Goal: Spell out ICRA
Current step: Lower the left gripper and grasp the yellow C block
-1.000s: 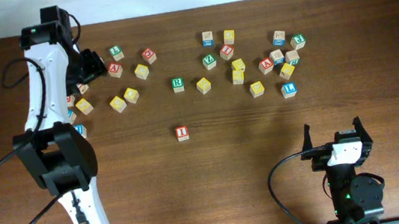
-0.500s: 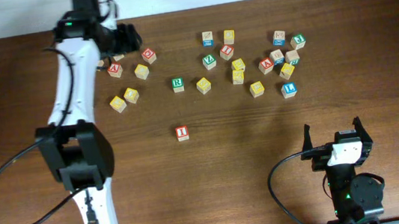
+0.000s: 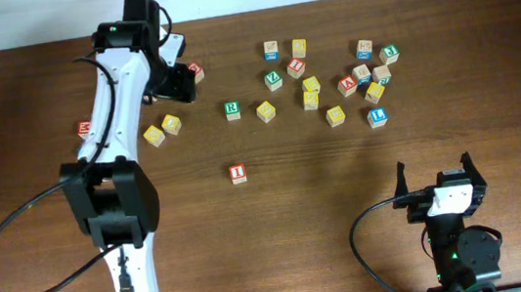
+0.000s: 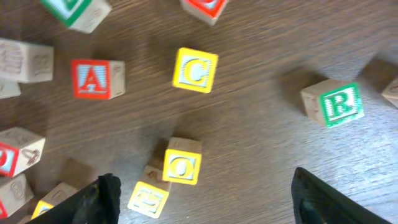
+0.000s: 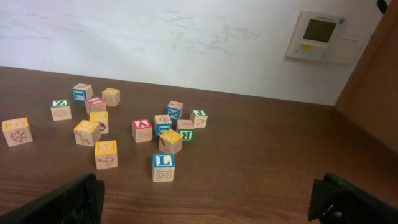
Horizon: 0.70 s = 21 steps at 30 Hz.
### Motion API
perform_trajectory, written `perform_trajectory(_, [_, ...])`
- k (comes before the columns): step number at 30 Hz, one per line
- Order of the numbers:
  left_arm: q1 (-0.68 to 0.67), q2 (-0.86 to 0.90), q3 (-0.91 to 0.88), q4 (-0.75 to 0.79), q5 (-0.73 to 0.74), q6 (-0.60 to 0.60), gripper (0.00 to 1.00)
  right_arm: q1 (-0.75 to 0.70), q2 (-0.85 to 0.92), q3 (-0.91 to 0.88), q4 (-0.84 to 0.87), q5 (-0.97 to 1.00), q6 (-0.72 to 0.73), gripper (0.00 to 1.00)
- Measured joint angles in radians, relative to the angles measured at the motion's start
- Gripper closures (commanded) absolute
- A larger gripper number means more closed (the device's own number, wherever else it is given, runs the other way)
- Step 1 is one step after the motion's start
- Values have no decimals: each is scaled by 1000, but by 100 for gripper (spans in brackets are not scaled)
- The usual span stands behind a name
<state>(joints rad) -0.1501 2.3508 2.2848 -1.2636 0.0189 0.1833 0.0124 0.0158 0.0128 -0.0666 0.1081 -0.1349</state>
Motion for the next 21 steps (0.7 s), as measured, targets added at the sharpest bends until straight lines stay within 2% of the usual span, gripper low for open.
perform_trajectory(7, [-89, 5, 0, 40, -13, 4, 16, 0, 0, 0, 0, 0, 0, 2])
perform_trajectory(11, [-84, 71, 0, 57, -54, 3, 16, 0, 0, 0, 0, 0, 0, 2])
perform_trajectory(17, [-81, 122, 0, 209, -113, 3, 16, 0, 0, 0, 0, 0, 0, 2])
perform_trajectory(21, [-75, 127, 0, 223, -142, 47, 16, 0, 0, 0, 0, 0, 0, 2])
